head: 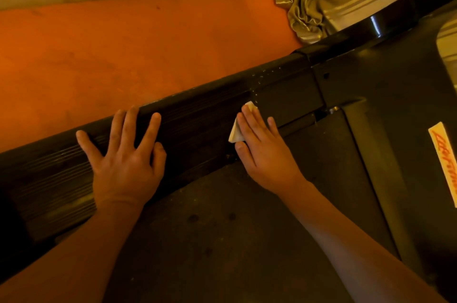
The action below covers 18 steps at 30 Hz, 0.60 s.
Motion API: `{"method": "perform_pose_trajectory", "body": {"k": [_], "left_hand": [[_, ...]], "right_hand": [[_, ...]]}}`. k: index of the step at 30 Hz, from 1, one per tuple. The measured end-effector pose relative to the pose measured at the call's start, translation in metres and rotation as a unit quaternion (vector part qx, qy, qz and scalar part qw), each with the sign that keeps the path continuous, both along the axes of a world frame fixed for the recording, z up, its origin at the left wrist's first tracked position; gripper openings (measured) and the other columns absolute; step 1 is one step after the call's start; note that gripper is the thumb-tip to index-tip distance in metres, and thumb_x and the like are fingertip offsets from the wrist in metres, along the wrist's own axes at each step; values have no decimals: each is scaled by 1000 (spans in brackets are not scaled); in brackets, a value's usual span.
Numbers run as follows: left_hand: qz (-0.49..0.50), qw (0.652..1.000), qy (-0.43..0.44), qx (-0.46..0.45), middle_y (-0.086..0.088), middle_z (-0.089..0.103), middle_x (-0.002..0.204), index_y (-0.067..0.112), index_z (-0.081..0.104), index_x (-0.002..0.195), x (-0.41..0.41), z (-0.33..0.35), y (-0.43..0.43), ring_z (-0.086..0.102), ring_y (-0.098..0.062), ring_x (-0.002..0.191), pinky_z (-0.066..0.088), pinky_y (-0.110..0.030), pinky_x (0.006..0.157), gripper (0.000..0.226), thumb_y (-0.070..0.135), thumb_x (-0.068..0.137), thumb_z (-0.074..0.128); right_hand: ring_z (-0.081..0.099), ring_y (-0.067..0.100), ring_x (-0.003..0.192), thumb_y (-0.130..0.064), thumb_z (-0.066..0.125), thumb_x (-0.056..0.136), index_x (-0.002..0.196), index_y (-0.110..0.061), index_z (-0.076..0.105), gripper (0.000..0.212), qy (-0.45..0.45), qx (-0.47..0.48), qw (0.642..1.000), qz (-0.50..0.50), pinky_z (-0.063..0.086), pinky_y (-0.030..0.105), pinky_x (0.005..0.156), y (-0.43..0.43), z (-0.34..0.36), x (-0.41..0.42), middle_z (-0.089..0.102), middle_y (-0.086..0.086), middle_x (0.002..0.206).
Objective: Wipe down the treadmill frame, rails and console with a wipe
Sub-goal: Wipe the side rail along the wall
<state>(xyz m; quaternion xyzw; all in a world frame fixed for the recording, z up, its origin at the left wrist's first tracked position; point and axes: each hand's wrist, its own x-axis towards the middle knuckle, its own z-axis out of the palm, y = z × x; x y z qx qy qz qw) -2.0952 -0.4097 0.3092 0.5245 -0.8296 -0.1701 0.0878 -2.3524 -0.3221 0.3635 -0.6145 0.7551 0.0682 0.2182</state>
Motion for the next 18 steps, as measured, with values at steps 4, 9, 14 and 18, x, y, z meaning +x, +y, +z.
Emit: {"method": "perform_pose_trajectory", "body": {"k": [4, 9, 14, 18], "left_hand": [[2, 1000, 3, 8, -14, 25, 165, 26, 35, 157, 0, 2, -1, 16, -31, 155, -2, -77, 113, 55, 37, 103, 32], [2, 1000, 4, 20, -13, 24, 165, 27, 35, 157, 1, 2, 0, 14, -30, 156, -2, -77, 113, 56, 38, 103, 32], [-2, 1000, 3, 18, -14, 25, 164, 27, 36, 157, 1, 2, -1, 16, -30, 155, 1, -78, 113, 56, 37, 102, 33], [-1, 1000, 4, 19, -15, 25, 165, 26, 36, 157, 1, 3, -1, 16, -31, 155, 0, -77, 113, 56, 38, 102, 33]], "right_hand": [[-14, 12, 157, -47, 17, 111, 164, -18, 2, 63, 10, -2, 1000, 6, -16, 33, 123, -37, -2, -5, -9, -2, 172], [-15, 14, 157, -47, 20, 111, 165, -17, 1, 64, 9, -10, 1000, 12, -12, 36, 124, -56, -6, -7, -11, -1, 172], [-22, 6, 154, -48, 20, 111, 164, -22, -1, 63, 15, 26, 999, 19, -12, 36, 126, 8, 4, -6, -17, -6, 170], [-22, 6, 154, -50, 20, 110, 164, -22, -1, 64, 16, 22, 1000, -4, -15, 33, 124, 2, 3, -5, -17, -7, 170]]}}
